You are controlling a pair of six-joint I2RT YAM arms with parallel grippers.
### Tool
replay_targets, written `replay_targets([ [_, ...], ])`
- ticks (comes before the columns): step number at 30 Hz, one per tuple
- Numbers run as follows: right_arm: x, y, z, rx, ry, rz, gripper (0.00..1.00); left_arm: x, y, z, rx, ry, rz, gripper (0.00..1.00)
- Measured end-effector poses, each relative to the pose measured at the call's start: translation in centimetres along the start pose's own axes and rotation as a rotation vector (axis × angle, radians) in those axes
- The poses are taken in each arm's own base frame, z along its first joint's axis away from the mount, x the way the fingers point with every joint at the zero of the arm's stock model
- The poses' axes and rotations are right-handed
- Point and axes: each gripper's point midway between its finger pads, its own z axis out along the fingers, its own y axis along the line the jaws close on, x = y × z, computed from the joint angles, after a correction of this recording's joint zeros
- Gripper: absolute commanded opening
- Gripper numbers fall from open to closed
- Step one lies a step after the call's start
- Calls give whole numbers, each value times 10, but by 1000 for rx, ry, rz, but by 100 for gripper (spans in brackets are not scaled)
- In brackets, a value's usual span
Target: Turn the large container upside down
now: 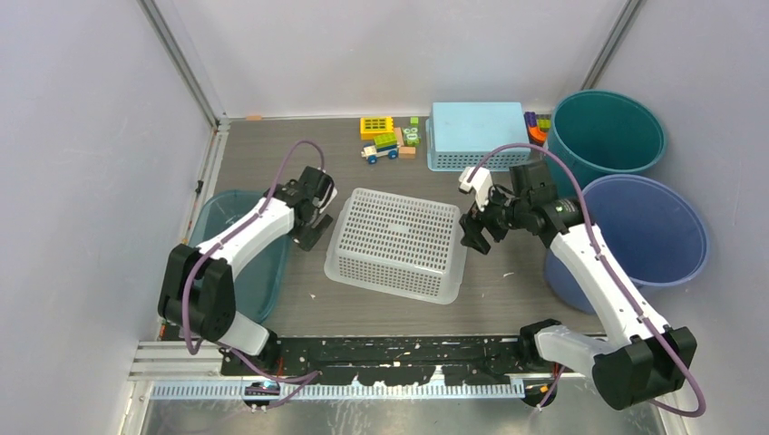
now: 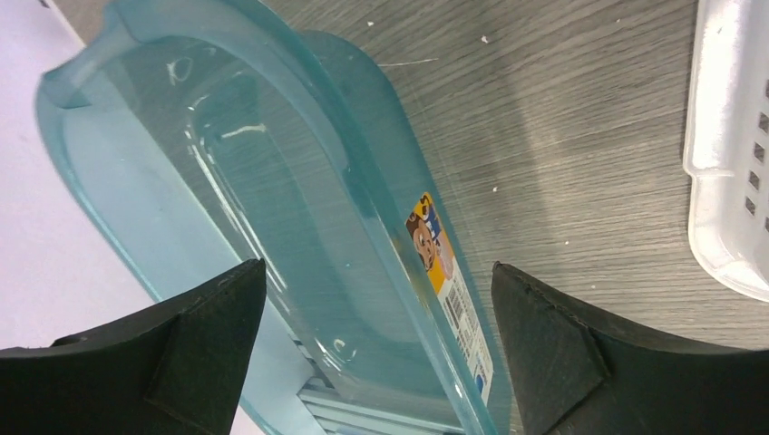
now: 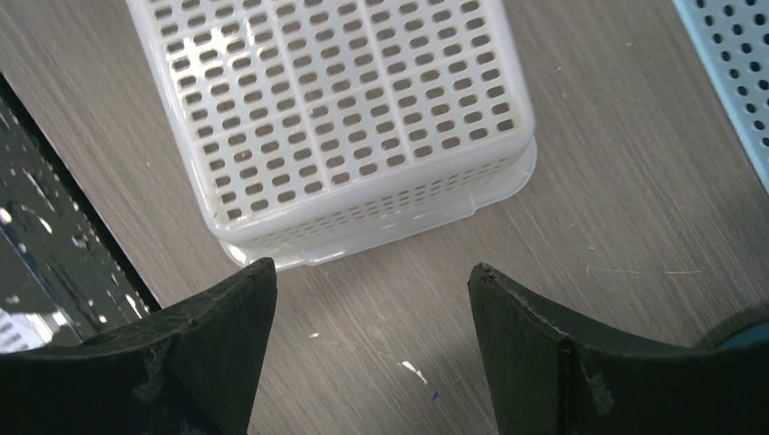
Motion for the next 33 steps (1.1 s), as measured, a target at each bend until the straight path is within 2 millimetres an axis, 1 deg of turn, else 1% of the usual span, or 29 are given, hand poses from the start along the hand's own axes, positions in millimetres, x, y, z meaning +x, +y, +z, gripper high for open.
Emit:
replay_targets([
  [4, 17, 11, 3, -30, 67, -52, 82, 8, -1, 13, 47, 43, -33, 89],
  [7, 26, 13, 6, -34, 102, -82, 82, 15, -1, 22, 90, 75, -65, 84],
  [10, 37, 13, 9, -32, 138, -108, 82, 18, -3, 27, 114, 89, -79, 74],
  [13, 49, 14, 12, -35, 169, -121, 83, 19, -8, 30, 139, 98, -79, 60],
  [15, 57, 15, 15, -42, 185, -131, 84, 19, -11, 32, 151, 104, -78, 47],
  [17, 63, 17, 18, -49, 195, -135, 84, 20, -14, 34, 160, 112, -81, 38],
  [19, 65, 18, 20, -53, 198, -135, 84, 21, -16, 35, 170, 116, -83, 25],
  [21, 64, 17, 21, -49, 190, -139, 84, 21, -17, 35, 167, 123, -104, 6],
  [22, 62, 16, 23, -46, 184, -142, 84, 22, -16, 35, 161, 127, -115, 1],
  [24, 61, 14, 26, -46, 180, -140, 84, 21, -9, 35, 147, 123, -89, 0],
  [26, 62, 14, 31, -55, 189, -133, 84, 13, -8, 36, 144, 101, -112, 0],
  [33, 68, 13, 46, -85, 224, -111, 84, 12, -6, 30, 150, 110, -112, 0],
])
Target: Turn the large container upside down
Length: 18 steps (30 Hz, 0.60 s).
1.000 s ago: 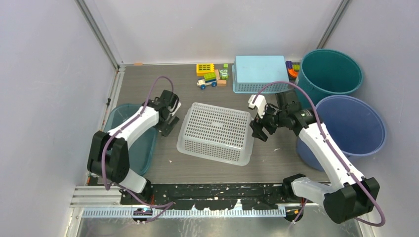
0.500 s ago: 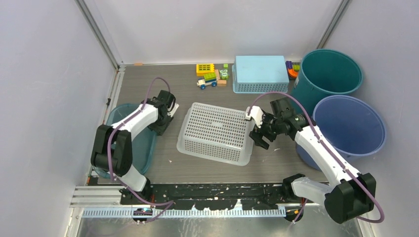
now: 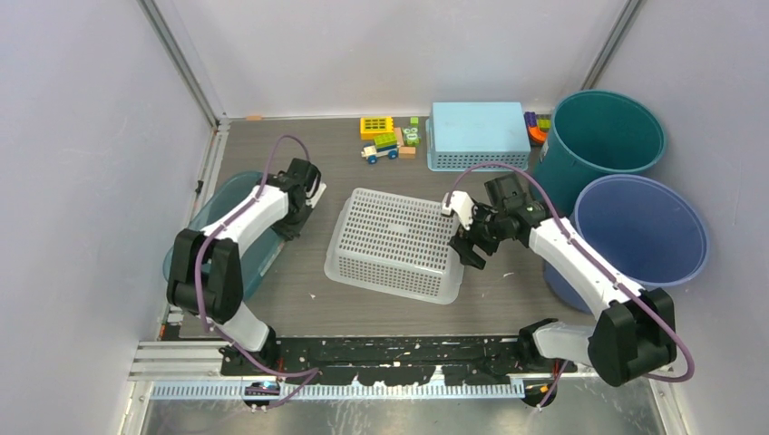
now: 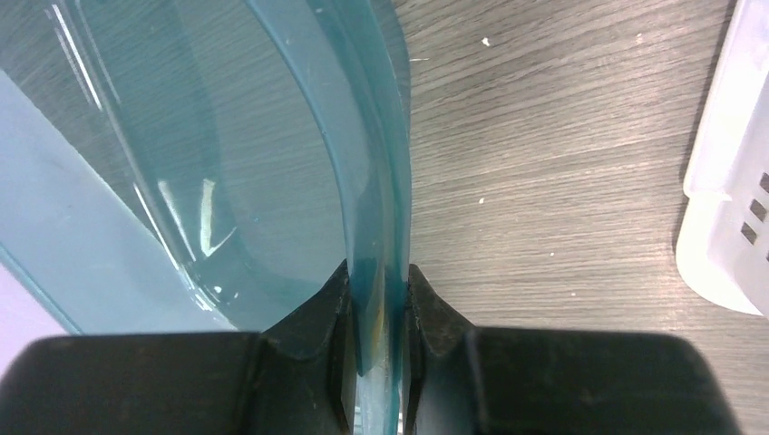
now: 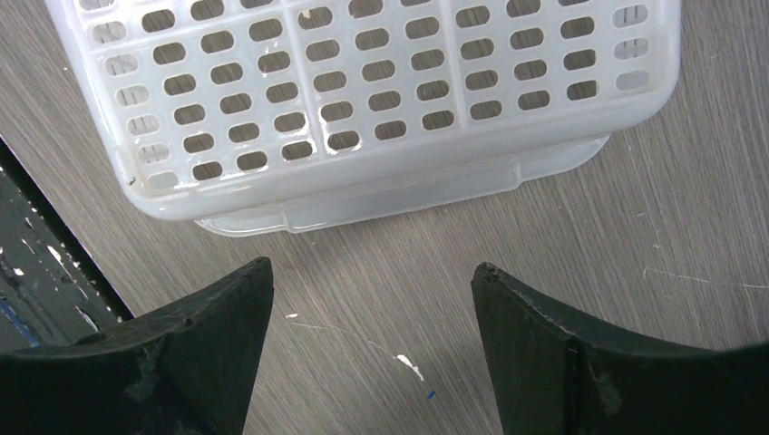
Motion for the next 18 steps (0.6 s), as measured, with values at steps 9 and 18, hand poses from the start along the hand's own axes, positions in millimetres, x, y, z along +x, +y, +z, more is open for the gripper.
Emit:
replay_targets([
  [9, -4, -11, 13, 0, 3, 9, 84, -26, 17, -74, 35, -190, -62, 0],
  [18, -5, -24, 34, -14, 27, -2, 85, -52, 52, -201, 19, -584, -154, 0],
])
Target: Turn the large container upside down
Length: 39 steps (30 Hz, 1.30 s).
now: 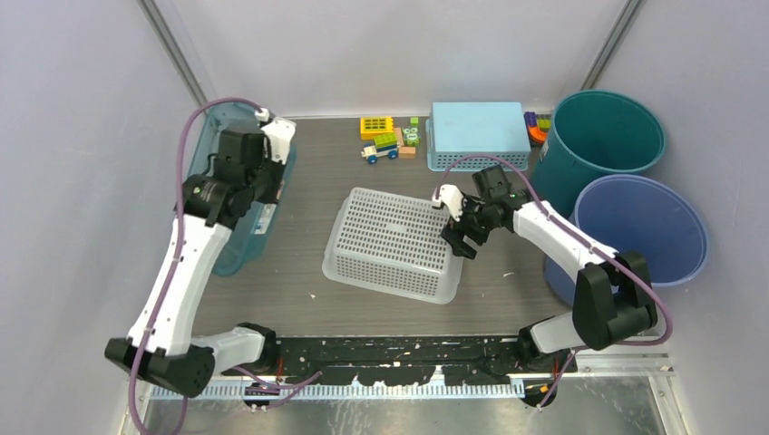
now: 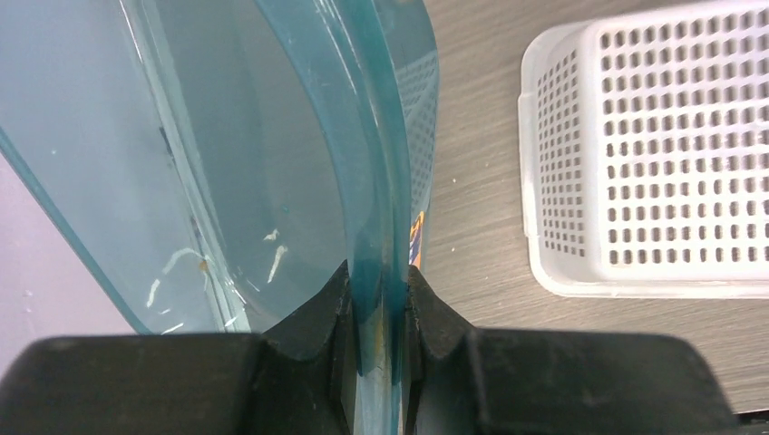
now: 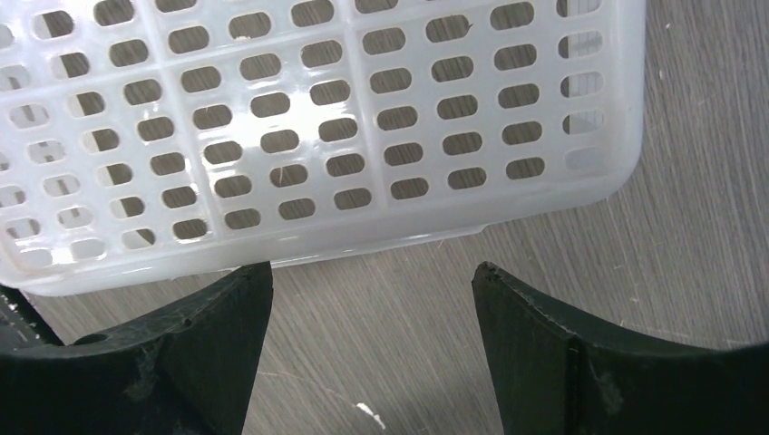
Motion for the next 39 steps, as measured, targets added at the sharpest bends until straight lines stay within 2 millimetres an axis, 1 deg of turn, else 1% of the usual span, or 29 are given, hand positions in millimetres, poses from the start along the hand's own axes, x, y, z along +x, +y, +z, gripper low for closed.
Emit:
replay_targets([
  [2, -2, -2, 5, -6, 4, -14, 85, -9, 3, -17, 0, -63, -8, 0],
  [5, -10, -3, 12, -21, 6, -39, 85, -15, 4, -37, 12, -130, -11, 1],
  [8, -26, -3, 22, -30, -3, -81, 85, -21, 1, -55, 37, -200, -5, 0],
  [14, -62, 1, 47, -54, -15, -152, 86, -31, -8, -84, 107, -323, -1, 0],
  [18, -85, 2, 67, -67, -24, -151, 89, -36, -17, -97, 159, -387, 9, 1],
  [21, -101, 1, 81, -71, -31, -133, 89, -37, -24, -106, 205, -423, 26, 1],
  [30, -158, -12, 118, -74, -88, -109, 89, -36, -48, -120, 347, -448, 87, 0],
  [33, -183, -17, 132, -76, -118, -119, 89, -38, -53, -130, 384, -464, 103, 0],
  [36, -205, -17, 147, -85, -143, -114, 89, -43, -55, -141, 409, -492, 119, 1],
  [39, -233, -18, 164, -89, -171, -57, 89, -45, -58, -149, 435, -512, 132, 1],
])
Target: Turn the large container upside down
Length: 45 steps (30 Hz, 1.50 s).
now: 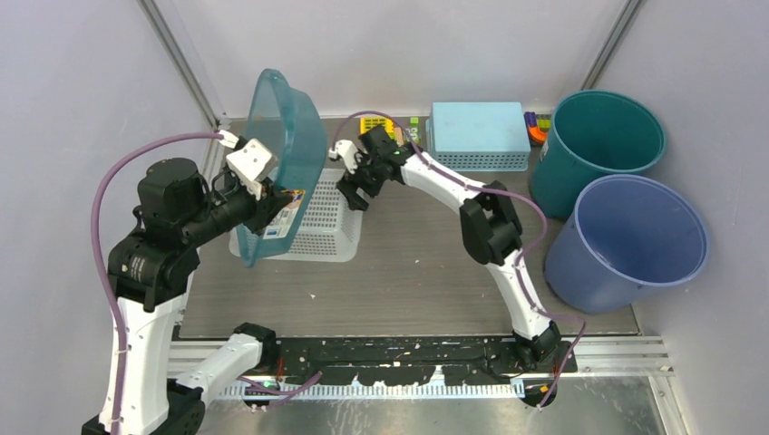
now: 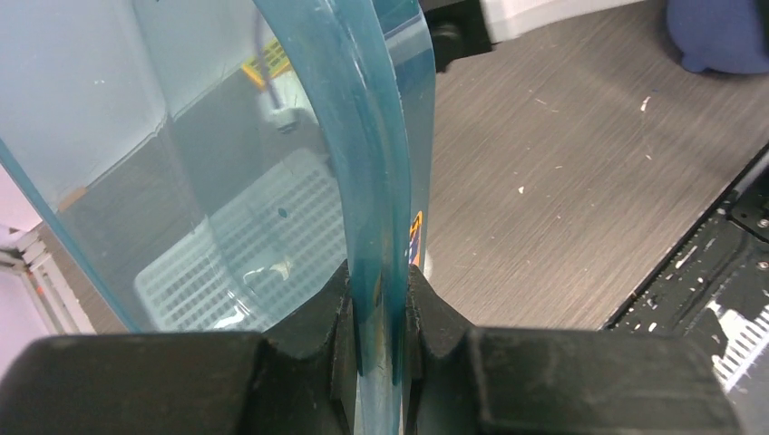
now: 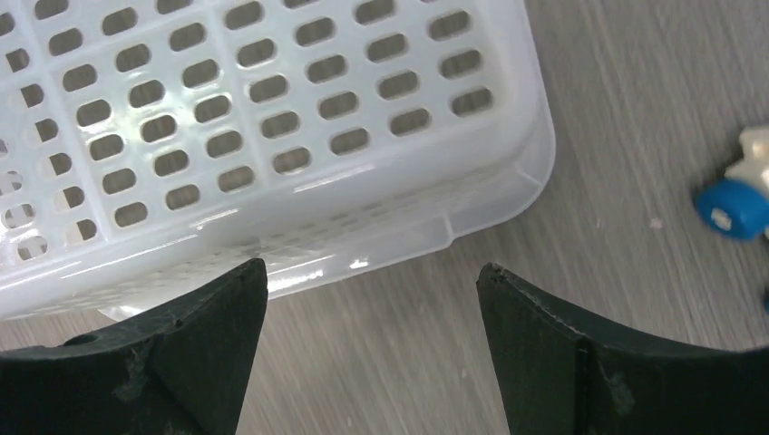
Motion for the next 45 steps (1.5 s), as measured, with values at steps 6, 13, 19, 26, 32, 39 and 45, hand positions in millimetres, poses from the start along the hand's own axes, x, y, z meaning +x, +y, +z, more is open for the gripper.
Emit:
replay_targets([
  [6, -32, -9, 16, 20, -39, 122, 90, -3, -12, -2, 71, -11, -8, 1],
  [13, 27, -16, -77, 46, 31, 307, 90, -2, -31, -1, 181, -14, -20, 0],
  [19, 64, -61, -243, 280, -121, 419, 92, 9, -45, 14, 285, 14, -46, 0],
  [26, 59, -14, -347, 433, -257, 285, 100, 21, -73, 59, 432, 108, 4, 0],
  [32, 80, 2, -405, 666, -294, 234, 100, 27, -110, 106, 537, 181, 125, 0],
  [39, 103, -11, -457, 971, -318, 230, 100, 49, -172, 139, 643, 292, 300, 0],
  [45, 129, -37, -469, 1106, -324, 317, 100, 75, -210, 160, 636, 357, 462, 0],
])
